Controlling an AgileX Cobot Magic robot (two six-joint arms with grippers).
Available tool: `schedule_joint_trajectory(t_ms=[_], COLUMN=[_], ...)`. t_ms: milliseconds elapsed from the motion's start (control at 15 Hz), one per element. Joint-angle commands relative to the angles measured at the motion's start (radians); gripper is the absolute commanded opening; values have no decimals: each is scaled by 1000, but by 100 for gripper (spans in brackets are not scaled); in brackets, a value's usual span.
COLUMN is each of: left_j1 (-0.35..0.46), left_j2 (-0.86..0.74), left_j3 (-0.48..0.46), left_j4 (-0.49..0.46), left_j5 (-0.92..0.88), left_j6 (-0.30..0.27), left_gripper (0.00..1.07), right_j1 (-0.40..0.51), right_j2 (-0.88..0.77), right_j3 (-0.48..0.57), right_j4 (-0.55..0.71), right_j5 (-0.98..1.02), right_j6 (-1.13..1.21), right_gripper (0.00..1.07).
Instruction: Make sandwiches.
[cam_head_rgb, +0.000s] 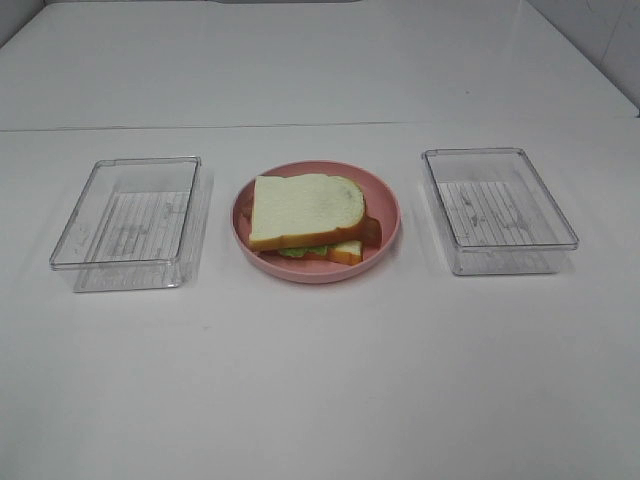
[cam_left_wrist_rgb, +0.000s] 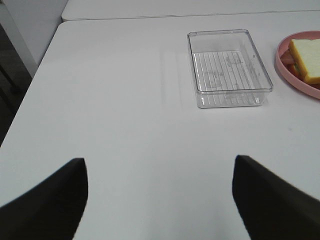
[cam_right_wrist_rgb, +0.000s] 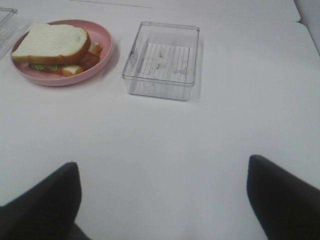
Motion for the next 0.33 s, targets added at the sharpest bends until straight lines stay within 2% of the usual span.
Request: schedule_joint_trajectory(t_ms=[67, 333], left_j1=[2, 2], left_j2=[-22, -22], left_j3=[6, 6], left_j4=[-6, -6], left_j5=[-11, -11], left_j6=[3, 3], left_gripper=[76, 76], right_j1=[-1, -1], right_j2=[-12, -12], right_j3=[1, 1], right_j4=[-2, -2], right_j5=[-8, -8], right_j6=[-4, -4], right_gripper=[85, 85])
